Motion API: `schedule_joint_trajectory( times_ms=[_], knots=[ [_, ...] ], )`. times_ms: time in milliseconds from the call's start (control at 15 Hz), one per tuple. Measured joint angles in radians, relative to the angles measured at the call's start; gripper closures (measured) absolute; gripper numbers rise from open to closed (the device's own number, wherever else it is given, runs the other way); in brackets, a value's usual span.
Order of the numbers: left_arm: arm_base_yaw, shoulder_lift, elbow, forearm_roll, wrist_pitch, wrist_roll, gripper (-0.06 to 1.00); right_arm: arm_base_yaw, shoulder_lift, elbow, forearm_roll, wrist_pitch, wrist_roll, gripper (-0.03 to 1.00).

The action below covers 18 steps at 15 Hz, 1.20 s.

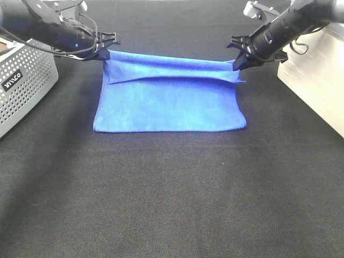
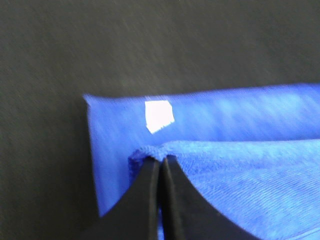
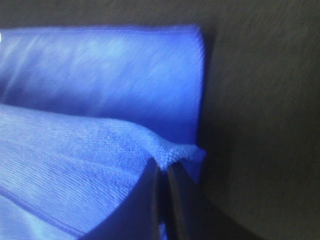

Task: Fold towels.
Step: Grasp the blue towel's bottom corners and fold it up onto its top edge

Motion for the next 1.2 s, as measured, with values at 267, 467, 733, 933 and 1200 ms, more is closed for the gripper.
schedule_joint_trajectory(
  times_ms=[267, 467, 733, 933, 1200],
  knots=[
    [-0.012, 0.105, -0.082, 0.034, -0.134, 0.0, 0.94, 0.001, 0.11, -0.103, -0.004, -0.035, 0.0, 0.95],
    [-0.042, 0.129, -0.104, 0.047, -0.146, 0.004, 0.73, 0.0, 0.11, -0.106, -0.009, -0.068, 0.008, 0.54],
    [-0.036, 0.107, -0.108, 0.09, -0.023, 0.006, 0.21, -0.001, 0.069, -0.106, -0.016, 0.122, 0.02, 0.23],
    [-0.006, 0.078, -0.11, 0.092, 0.198, -0.015, 0.28, -0.001, 0.025, -0.109, -0.025, 0.235, 0.031, 0.22],
    [0.049, 0.071, -0.102, 0.098, 0.475, -0.18, 0.32, -0.001, 0.02, -0.111, -0.066, 0.4, 0.119, 0.22]
  ],
)
